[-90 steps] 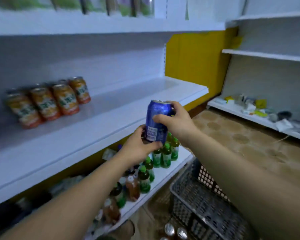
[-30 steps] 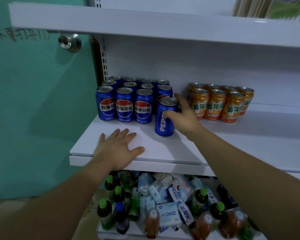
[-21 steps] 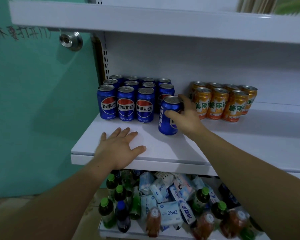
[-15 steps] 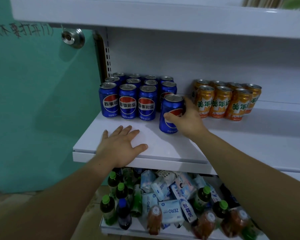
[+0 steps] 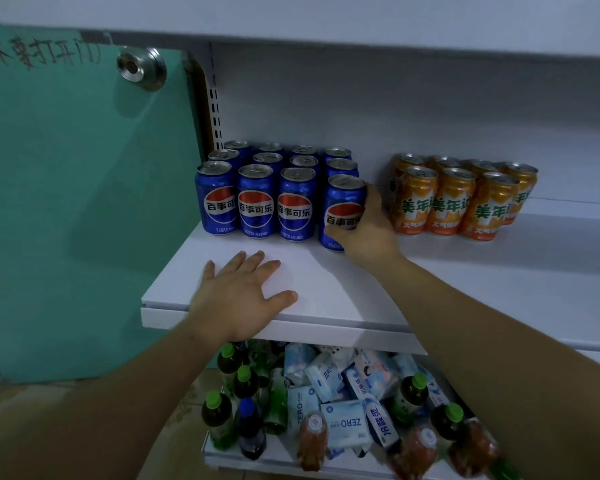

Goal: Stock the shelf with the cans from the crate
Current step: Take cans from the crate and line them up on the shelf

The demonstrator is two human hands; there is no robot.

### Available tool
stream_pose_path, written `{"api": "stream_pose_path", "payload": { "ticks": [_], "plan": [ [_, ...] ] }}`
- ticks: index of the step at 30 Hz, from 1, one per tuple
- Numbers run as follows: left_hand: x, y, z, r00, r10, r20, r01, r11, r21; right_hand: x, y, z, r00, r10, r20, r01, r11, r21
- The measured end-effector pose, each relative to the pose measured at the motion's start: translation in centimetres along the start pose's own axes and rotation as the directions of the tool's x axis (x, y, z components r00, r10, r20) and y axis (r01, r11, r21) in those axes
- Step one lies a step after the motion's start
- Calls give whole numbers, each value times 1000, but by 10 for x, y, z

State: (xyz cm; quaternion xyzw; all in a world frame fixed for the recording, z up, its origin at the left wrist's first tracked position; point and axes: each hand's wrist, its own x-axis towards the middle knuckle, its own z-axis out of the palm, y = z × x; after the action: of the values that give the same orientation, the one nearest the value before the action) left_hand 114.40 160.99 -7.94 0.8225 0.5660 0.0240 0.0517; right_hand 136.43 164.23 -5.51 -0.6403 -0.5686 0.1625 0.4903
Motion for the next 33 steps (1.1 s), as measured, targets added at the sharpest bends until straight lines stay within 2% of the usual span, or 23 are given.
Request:
{"api": "stream_pose_path", "payload": {
  "ticks": [11, 15, 18, 20, 24, 27, 30, 33],
  "plan": [
    [-1, -1, 2, 1000, -1, 1, 1, 1000, 10, 4, 10, 21, 999, 22, -48, -24, 999, -39],
    [-1, -1, 0, 1000, -4, 6, 4, 1000, 5, -1, 7, 12, 995, 100, 15, -100, 994, -33],
    [-1, -1, -2, 1000, -11, 28, 11, 1000, -1, -14, 5, -17, 980, 169, 107, -141, 963, -229],
    [-1, -1, -3, 999, -10, 45, 10, 1000, 6, -27, 7, -51, 976, 174, 128, -115, 920, -375],
    [-2, 1, -8, 996, -35, 87, 34, 999, 11, -68, 11, -136, 971, 217, 100, -128, 827, -548],
    [2, 27, -13, 993, -70, 91, 77, 994, -76, -102, 21, -199, 939, 343, 18, -262, 748, -610],
    [1, 94, -10, 990, 107, 93, -87, 976, -198, -143, 34, -257, 892, 444, -82, -396, 682, -615],
    [-18, 183, -4, 935, 350, 51, -324, 905, -276, -192, 47, -303, 849, 494, -190, -499, 628, -596]
  ]
}}
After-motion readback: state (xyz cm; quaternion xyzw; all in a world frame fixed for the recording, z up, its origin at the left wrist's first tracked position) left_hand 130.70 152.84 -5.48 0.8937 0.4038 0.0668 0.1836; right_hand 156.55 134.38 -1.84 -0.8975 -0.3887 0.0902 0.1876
